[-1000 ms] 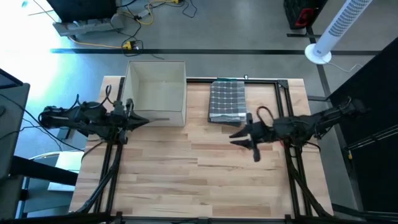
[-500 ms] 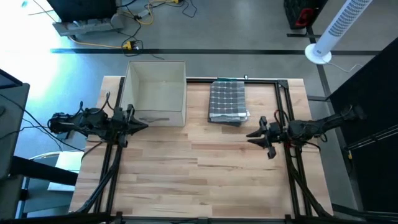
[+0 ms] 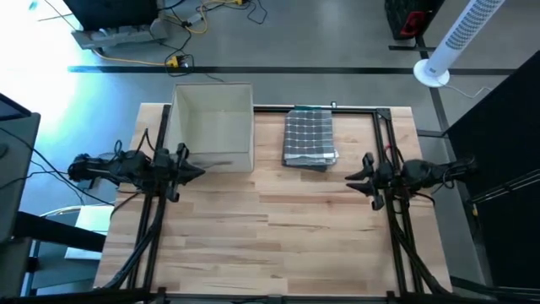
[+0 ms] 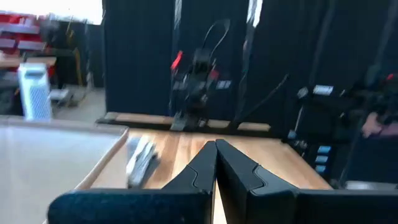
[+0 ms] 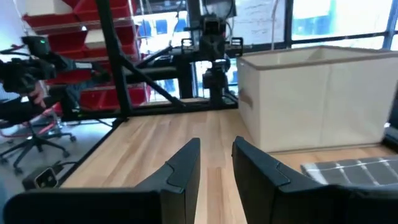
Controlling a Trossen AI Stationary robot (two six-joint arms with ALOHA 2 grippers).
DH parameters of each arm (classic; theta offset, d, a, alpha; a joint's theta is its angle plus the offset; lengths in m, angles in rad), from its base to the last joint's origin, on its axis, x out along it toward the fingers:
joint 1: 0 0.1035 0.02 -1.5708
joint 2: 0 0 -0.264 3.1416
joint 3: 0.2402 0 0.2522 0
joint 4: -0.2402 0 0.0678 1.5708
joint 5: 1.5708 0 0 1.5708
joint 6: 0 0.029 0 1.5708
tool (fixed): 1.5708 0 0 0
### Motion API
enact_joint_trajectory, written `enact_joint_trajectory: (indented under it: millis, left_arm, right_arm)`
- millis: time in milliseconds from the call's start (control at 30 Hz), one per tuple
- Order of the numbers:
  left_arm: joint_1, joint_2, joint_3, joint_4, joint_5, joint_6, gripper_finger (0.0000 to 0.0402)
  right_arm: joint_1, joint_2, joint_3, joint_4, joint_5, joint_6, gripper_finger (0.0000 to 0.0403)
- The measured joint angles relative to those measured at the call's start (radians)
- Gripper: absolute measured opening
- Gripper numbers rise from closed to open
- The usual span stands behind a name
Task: Fold towel
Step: Return to Home Position
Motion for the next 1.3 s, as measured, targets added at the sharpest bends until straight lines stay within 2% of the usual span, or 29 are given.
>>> enact_joint_trajectory:
  millis: [67,167,333,400,533,600,733,867,933,1000,1133,1233,1300]
  left_arm:
    - [0.0,0.0,-0.047,0.096,0.022,-0.01,0.0]
    - [0.0,0.0,-0.088,0.15,0.037,-0.039,0.0]
    - [0.0,0.002,-0.104,0.143,0.09,0.045,0.0]
    - [0.0,0.002,-0.103,0.13,0.121,0.03,0.0]
    - [-0.001,0.002,-0.103,0.09,0.284,0.056,0.0]
    - [-0.002,0.002,-0.106,0.094,0.329,0.08,0.0]
    - [0.0,0.008,-0.09,0.197,0.312,0.172,0.0]
    - [0.0,0.004,-0.015,0.254,0.266,0.236,0.0]
    - [0.0,0.006,-0.003,0.236,0.289,0.238,0.0]
    - [-0.003,0.008,0.007,0.236,0.353,0.206,0.0]
    - [-0.018,0.022,0.001,0.078,0.445,0.076,0.0]
    - [-0.044,0.047,-0.003,0.009,0.411,0.078,0.0]
    - [-0.049,0.056,-0.022,-0.011,0.348,0.084,0.0]
  right_arm:
    - [0.0,-0.002,-0.035,0.042,-0.017,0.008,0.0079]
    - [0.0,-0.001,-0.087,0.117,-0.028,0.02,0.0079]
    - [0.0,-0.001,-0.087,0.123,-0.021,-0.001,0.0079]
    - [0.0,0.001,-0.087,0.123,-0.021,-0.009,0.0079]
    - [0.0,0.001,-0.087,0.123,-0.02,-0.025,0.0079]
    - [0.0,0.001,-0.087,0.123,-0.02,-0.036,0.0079]
    - [0.0,0.001,-0.087,0.123,-0.017,-0.026,0.0079]
    - [0.0,0.001,-0.087,0.124,-0.008,-0.017,0.0079]
    - [0.0,0.001,-0.087,0.124,-0.005,-0.016,0.0079]
    - [0.0,0.001,-0.087,0.125,0.002,-0.015,0.0079]
    - [0.0,0.001,-0.087,0.125,0.003,-0.013,0.0079]
    - [0.0,0.001,-0.087,0.125,0.003,-0.005,0.0079]
    - [0.0,0.001,-0.087,0.125,0.004,0.004,0.0079]
